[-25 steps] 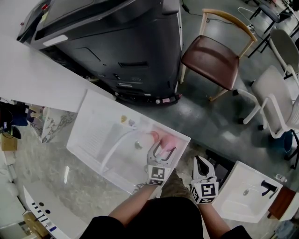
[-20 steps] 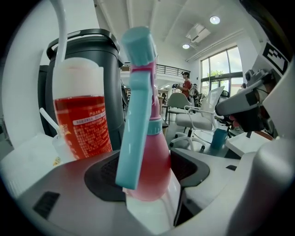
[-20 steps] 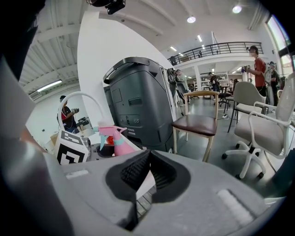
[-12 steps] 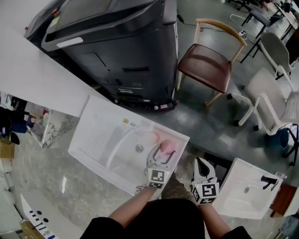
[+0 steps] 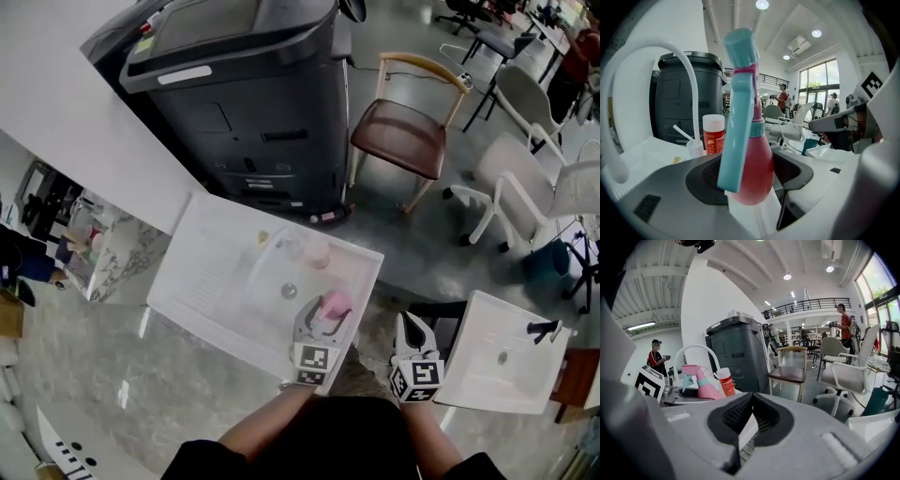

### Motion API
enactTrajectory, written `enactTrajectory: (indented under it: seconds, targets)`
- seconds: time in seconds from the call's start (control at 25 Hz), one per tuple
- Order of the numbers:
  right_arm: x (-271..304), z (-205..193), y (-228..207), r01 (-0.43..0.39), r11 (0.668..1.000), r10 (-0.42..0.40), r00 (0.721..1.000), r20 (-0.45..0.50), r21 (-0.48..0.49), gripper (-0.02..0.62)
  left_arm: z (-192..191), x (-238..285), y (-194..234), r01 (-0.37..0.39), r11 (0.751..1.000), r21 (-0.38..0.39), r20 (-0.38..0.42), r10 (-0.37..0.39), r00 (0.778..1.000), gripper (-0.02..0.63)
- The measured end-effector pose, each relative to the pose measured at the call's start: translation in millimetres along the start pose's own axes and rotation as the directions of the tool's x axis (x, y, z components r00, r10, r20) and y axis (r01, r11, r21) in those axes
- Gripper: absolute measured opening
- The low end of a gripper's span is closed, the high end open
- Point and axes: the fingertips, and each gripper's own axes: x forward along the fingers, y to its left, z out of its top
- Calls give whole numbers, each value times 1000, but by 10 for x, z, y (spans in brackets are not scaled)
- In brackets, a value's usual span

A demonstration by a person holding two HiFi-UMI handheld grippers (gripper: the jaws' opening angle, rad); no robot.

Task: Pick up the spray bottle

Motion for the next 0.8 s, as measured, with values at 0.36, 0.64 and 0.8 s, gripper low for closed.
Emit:
enactTrajectory:
  seconds: [0.36,0.64,0.8]
  targets:
    - [-785,-141,813,33,999,-32,998,55,-14,-2,-133,-1164,-198,45,998,34,59,-47,997,308]
    - [-1218,-227,1237,34,999,-30,996,83,-40,-2,-172,-1860,-166,30,999,-10,115,-29,993,308]
    - [-1411,-266,1385,47,997,-42,996,84,-65,-3,-172,-2154,-186,30,1000,-2,131,-30,991,308]
